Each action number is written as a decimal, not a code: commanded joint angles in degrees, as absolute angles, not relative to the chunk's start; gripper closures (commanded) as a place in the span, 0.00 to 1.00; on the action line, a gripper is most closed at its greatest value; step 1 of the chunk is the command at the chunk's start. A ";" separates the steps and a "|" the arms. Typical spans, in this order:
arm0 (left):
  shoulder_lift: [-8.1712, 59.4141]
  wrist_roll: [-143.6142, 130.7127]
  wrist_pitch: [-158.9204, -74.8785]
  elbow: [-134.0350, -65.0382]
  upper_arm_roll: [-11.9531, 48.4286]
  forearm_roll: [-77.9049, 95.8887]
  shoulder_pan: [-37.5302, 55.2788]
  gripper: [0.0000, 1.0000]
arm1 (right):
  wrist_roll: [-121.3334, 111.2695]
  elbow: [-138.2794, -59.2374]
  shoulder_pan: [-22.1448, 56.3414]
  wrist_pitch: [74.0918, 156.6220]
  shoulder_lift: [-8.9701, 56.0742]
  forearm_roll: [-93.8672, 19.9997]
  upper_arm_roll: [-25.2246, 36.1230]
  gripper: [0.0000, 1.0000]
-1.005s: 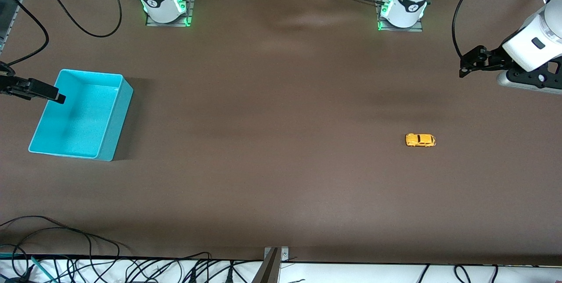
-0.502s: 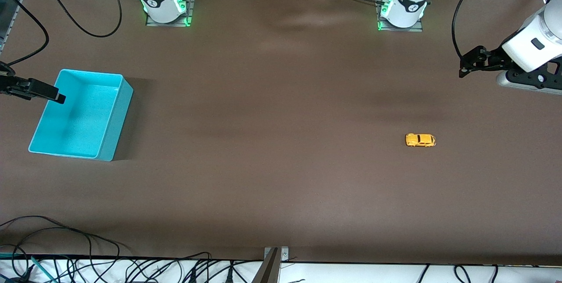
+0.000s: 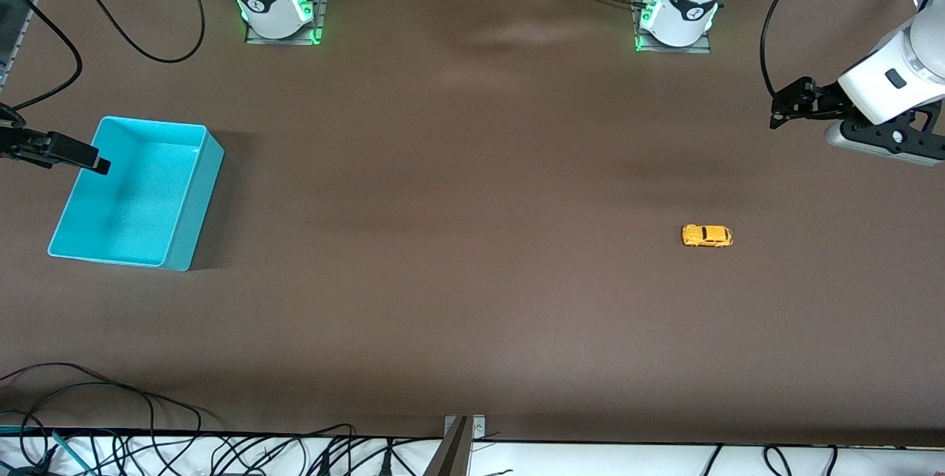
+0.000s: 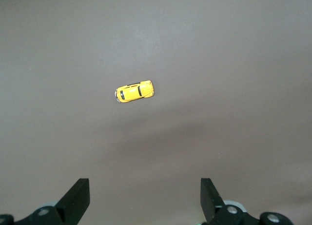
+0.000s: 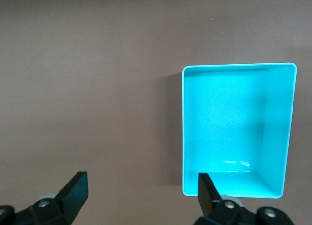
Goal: Wind up and store yellow beetle car
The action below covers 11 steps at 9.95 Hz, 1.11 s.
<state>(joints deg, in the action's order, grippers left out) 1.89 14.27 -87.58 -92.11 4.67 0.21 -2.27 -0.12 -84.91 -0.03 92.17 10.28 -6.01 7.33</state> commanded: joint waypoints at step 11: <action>11.33 61.06 -117.39 -107.99 6.86 -5.01 -5.27 0.00 | -0.53 -85.25 -0.61 92.11 9.93 -6.42 7.21 0.00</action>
